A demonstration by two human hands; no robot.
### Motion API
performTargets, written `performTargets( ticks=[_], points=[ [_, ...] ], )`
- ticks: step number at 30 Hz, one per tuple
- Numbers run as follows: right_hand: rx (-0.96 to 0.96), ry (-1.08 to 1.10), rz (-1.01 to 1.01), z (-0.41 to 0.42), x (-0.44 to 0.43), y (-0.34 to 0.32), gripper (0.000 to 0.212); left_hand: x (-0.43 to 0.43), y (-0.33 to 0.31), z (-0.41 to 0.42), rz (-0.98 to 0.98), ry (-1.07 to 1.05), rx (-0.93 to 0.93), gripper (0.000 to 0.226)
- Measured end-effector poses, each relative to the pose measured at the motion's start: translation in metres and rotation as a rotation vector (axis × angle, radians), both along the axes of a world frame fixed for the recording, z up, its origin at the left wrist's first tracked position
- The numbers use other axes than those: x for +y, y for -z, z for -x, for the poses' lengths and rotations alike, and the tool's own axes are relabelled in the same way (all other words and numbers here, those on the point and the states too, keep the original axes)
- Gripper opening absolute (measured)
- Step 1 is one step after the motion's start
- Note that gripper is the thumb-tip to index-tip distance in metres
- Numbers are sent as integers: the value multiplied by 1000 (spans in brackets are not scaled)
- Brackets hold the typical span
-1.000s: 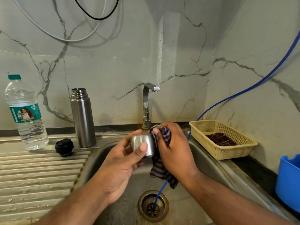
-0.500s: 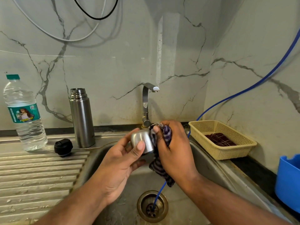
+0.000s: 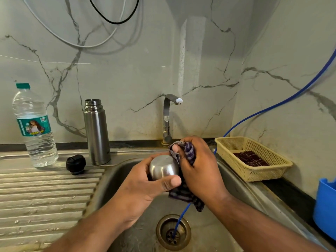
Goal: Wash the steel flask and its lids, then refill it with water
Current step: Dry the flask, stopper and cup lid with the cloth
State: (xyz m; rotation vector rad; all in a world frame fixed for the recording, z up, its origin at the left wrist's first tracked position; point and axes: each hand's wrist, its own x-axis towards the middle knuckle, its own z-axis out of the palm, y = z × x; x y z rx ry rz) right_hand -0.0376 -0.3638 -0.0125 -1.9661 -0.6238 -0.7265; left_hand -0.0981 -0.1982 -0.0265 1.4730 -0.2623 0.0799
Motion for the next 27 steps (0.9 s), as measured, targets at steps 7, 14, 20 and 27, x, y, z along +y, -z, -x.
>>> performTargets(
  ticks=[7,14,20,27],
  points=[
    [-115,-169,2,13,-9,-21,34,0,-10,6,-575,-266,-173,61],
    [-176,-478,239,8,-11,-15,37,17,-10,4,-429,-289,-188,116],
    [-244,-480,373,17,-6,-14,38,9,-22,15,-637,-167,-203,132],
    [5,-551,459,10,-15,-14,52,25,-15,6,-463,-61,-1,139]
  ],
)
